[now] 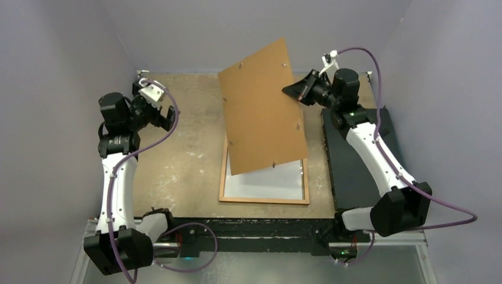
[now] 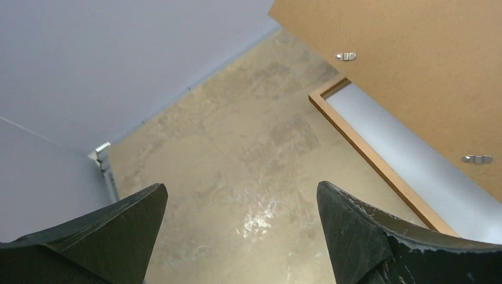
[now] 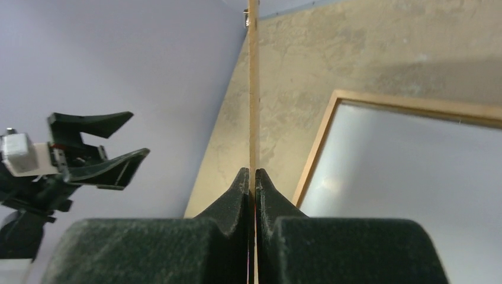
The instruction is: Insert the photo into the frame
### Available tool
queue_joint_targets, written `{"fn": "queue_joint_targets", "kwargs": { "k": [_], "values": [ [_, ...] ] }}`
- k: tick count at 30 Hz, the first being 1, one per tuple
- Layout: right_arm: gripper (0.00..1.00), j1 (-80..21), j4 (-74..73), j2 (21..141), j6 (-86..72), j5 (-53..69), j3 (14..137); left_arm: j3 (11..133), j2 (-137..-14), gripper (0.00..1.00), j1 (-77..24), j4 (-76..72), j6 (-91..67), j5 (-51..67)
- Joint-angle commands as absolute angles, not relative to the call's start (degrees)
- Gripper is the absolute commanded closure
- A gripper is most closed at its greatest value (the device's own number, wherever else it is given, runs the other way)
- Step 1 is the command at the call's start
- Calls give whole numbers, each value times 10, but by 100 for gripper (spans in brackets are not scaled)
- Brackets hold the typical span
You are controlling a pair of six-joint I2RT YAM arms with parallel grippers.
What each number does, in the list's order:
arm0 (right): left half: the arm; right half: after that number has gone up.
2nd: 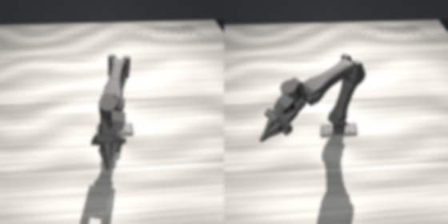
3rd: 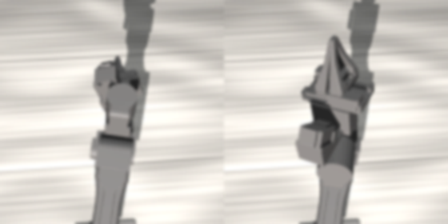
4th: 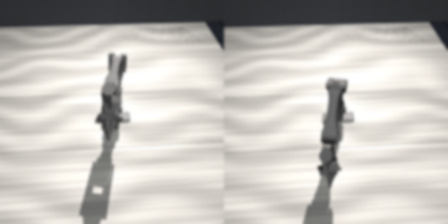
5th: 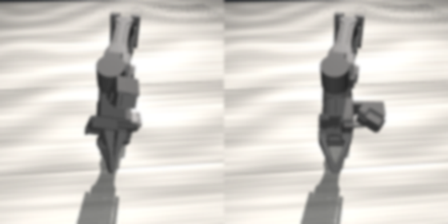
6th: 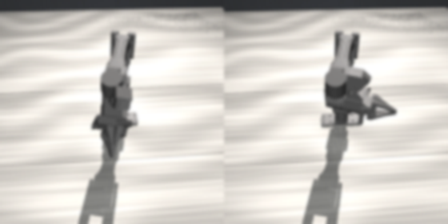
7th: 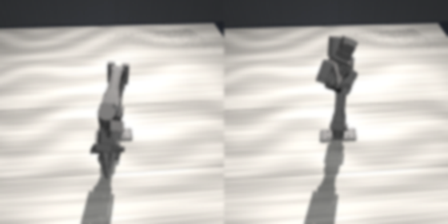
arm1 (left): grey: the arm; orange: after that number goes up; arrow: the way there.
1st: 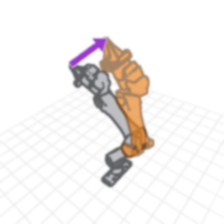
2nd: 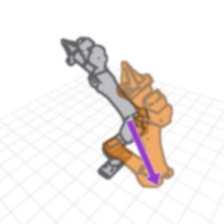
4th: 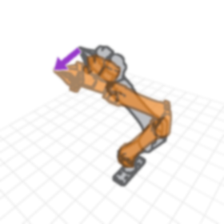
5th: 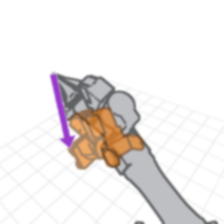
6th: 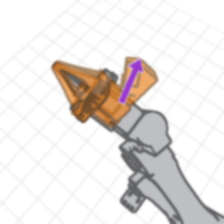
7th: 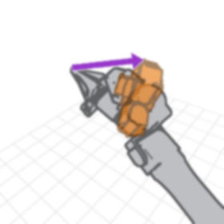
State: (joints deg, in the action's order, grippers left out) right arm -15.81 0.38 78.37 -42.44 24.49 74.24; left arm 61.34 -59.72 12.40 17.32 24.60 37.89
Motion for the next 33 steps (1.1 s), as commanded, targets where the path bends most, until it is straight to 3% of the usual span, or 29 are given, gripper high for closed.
{"fn": "queue_joint_targets", "kwargs": {
  "k": [1,10,18,28,33],
  "values": [
    [100,-127,85,742,-544,331,669,572,-591,5,126,188,246,379],
    [100,-78,156,671,-607,315,515,516,-648,6,118,231,258,388],
    [100,-50,221,648,-626,318,424,537,-746,2,47,287,264,302],
    [100,-44,286,681,-629,345,372,648,-898,0,-18,369,175,209],
    [100,-44,294,704,-616,361,374,626,-891,0,-25,324,175,229]
  ]
}}
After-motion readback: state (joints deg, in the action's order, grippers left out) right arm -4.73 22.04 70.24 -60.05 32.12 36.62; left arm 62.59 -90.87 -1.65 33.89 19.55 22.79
